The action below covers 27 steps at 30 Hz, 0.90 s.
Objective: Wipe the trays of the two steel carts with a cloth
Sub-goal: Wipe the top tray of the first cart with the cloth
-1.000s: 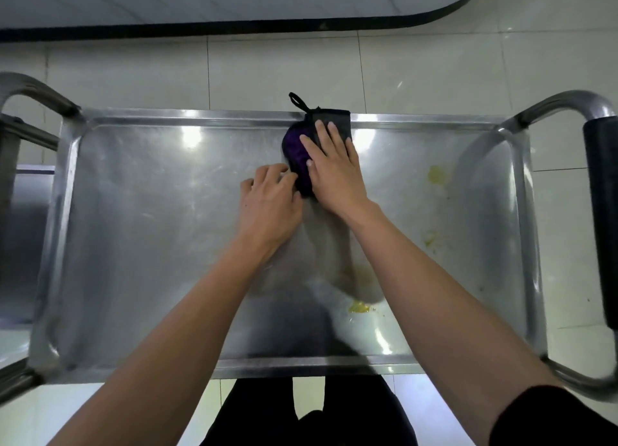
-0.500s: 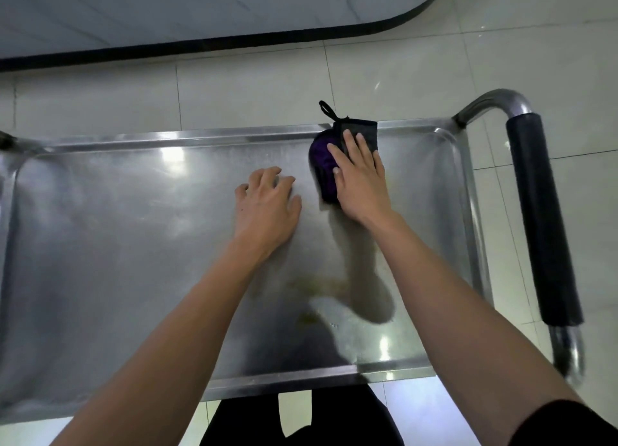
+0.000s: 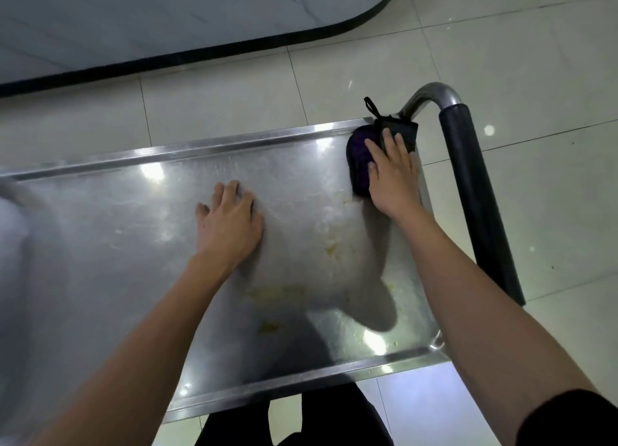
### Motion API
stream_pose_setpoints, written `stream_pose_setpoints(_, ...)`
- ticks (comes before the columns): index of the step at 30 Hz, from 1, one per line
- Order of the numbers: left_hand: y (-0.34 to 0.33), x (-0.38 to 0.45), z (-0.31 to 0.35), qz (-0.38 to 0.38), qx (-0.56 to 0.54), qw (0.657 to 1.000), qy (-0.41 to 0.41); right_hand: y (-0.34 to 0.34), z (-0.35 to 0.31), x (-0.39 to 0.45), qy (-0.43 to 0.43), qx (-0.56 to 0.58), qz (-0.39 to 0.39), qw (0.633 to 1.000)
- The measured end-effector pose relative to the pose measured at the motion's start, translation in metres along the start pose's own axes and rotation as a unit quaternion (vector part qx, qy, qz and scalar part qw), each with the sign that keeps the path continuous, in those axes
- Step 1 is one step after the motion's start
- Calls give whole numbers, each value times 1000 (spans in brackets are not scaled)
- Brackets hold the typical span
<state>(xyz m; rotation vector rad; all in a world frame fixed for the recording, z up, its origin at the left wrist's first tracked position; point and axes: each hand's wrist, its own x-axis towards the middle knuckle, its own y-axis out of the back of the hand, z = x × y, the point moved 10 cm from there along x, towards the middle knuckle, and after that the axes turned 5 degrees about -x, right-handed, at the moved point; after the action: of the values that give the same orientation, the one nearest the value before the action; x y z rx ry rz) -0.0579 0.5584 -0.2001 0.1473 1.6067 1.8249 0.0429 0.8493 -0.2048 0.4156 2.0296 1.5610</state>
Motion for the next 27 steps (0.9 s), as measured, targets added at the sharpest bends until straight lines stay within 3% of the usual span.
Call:
stream_pose_setpoints(7,1,-2,-3,-15,15,1000,-7,-18,-33,-40,21,-16,-14,1000)
stream_pose_setpoints(11,6,-8,-11,-23,-4,999,-28,-34,-83,-71,44,-22,-5,999)
stream_pose_setpoints(17,22,-61,-70,58,-50,997,12,-58,-166,-93,89,-33,-5,995)
stream_pose_setpoints(23,-1,-92,-114,28,-22,999,-2,-85,-264,-113,157,-38,-18,987)
stream_pose_setpoints(27,-1,-96,-118,20,-10,1000,-21,-94,-288,-125,179,-48,-33,982)
